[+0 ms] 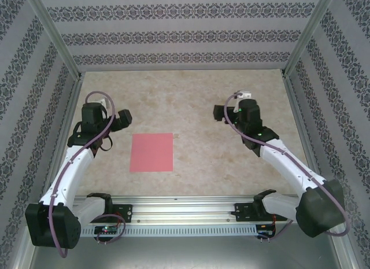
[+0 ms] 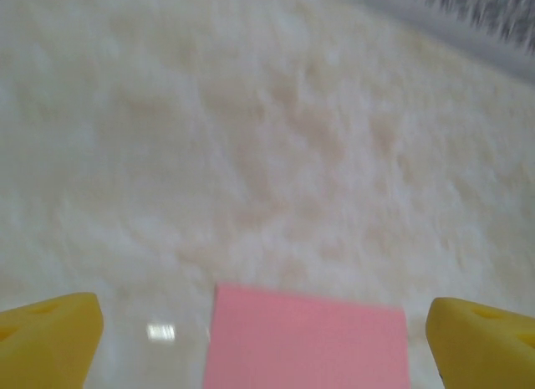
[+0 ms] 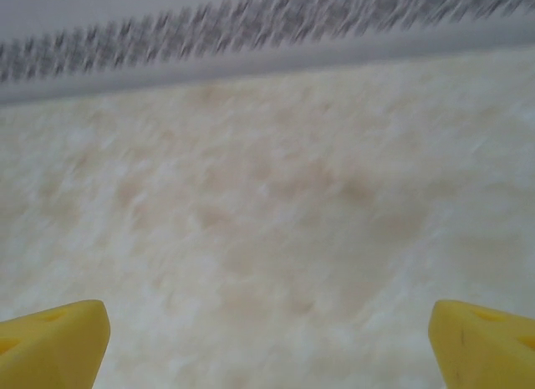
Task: Fold a paper plane with a square sheet of paper (fold left side to right side)
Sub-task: Pick up the square sheet of paper from the center of the table.
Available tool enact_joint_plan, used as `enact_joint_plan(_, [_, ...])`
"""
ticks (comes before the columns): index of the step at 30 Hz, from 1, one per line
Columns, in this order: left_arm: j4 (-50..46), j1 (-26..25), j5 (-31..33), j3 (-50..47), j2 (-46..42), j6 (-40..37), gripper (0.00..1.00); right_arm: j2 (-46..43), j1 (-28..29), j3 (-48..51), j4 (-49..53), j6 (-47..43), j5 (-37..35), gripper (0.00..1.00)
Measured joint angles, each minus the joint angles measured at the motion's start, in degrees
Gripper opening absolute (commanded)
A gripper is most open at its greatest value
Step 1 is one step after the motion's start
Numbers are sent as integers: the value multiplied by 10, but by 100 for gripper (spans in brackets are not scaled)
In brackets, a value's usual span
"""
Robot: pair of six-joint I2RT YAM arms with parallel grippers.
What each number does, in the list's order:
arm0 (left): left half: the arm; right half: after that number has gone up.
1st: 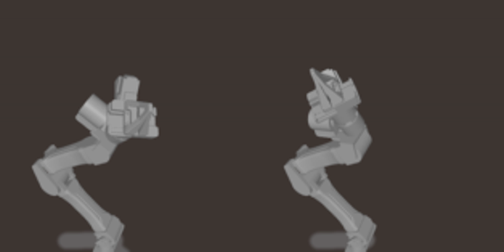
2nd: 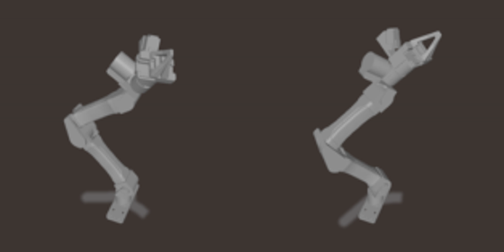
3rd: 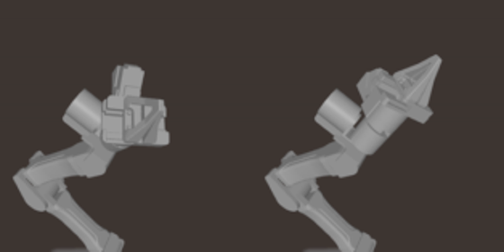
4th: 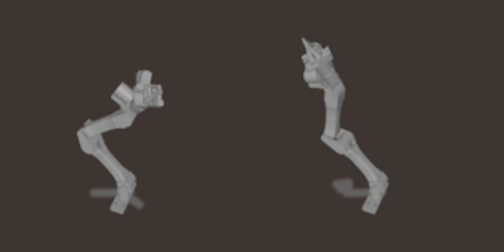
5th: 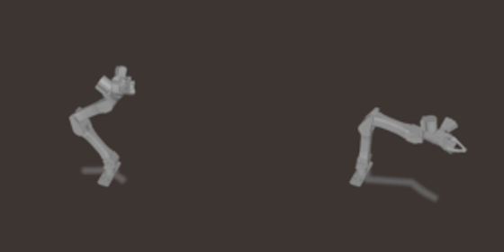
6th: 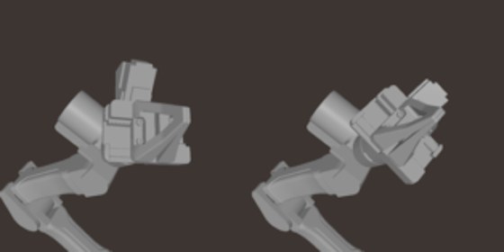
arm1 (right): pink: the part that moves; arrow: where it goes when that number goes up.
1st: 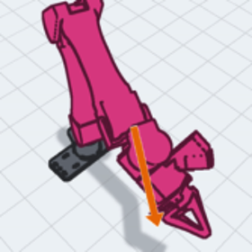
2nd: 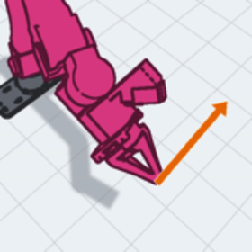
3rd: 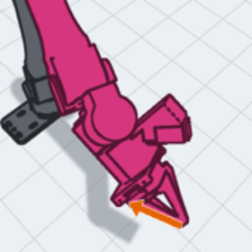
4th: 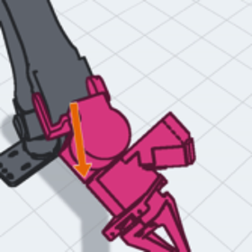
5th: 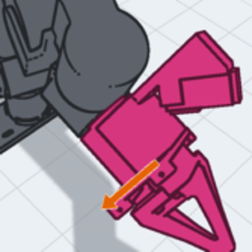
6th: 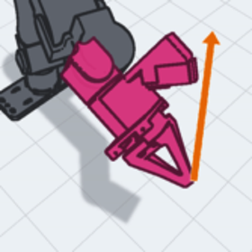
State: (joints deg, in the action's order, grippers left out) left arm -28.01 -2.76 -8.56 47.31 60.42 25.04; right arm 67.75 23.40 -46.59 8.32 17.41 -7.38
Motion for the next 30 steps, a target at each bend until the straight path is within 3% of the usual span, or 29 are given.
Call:
enact_joint_plan(6, [-139,0,-129,-41,-6,56,96,122,133,-67,83,85,-7,98])
enact_joint_plan(13, [-170,0,-223,-109,-24,86,87,323,237,-217,124,139,-6,94])
enact_joint_plan(22, [-132,-3,-275,-128,40,96,84,493,257,-386,165,149,3,93])
enact_joint_plan(30, [-87,-3,-287,-126,127,92,82,546,257,-434,199,149,4,93])
